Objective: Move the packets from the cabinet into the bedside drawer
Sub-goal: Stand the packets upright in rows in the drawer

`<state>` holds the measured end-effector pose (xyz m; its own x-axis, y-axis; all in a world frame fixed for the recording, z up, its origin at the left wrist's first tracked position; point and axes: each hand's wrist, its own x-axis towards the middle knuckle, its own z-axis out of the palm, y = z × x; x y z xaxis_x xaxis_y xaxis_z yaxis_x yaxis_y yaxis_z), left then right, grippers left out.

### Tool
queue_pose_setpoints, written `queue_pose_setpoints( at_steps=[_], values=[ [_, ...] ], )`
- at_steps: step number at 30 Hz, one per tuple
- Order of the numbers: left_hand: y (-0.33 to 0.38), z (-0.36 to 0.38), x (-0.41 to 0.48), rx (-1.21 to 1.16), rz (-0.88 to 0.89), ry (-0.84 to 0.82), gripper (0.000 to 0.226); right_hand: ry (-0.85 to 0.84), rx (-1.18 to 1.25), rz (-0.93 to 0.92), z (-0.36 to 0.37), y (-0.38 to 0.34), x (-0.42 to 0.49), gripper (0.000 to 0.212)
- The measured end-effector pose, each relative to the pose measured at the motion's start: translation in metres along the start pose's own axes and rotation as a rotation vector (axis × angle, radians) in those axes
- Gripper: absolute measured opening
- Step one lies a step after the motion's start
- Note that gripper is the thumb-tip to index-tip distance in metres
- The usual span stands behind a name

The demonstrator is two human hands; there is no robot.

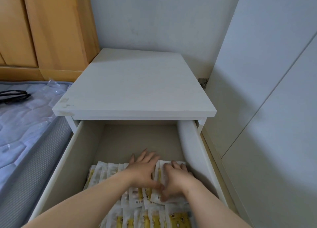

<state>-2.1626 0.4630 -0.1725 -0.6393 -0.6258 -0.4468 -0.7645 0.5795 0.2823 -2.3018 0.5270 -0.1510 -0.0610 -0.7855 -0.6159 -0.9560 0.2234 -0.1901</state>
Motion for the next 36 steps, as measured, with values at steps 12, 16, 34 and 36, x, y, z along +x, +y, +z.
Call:
queue_pose_setpoints(
  at_steps=[12, 16, 34, 36],
  values=[
    [-0.015, 0.011, -0.029, 0.087, -0.031, -0.004, 0.122, 0.095, 0.071, -0.069, 0.009, -0.009, -0.005, 0.094],
    [-0.009, 0.018, -0.036, 0.020, -0.045, -0.017, 0.117, 0.190, 0.230, -0.019, 0.019, -0.007, 0.000, 0.090],
    [-0.016, 0.015, -0.029, -0.102, -0.136, 0.016, 0.092, 0.349, 0.267, 0.013, 0.014, -0.018, 0.020, 0.045],
    [-0.012, 0.017, -0.025, -0.073, -0.175, 0.072, 0.075, 0.279, 0.246, 0.077, 0.013, -0.017, 0.018, 0.053]
  ],
)
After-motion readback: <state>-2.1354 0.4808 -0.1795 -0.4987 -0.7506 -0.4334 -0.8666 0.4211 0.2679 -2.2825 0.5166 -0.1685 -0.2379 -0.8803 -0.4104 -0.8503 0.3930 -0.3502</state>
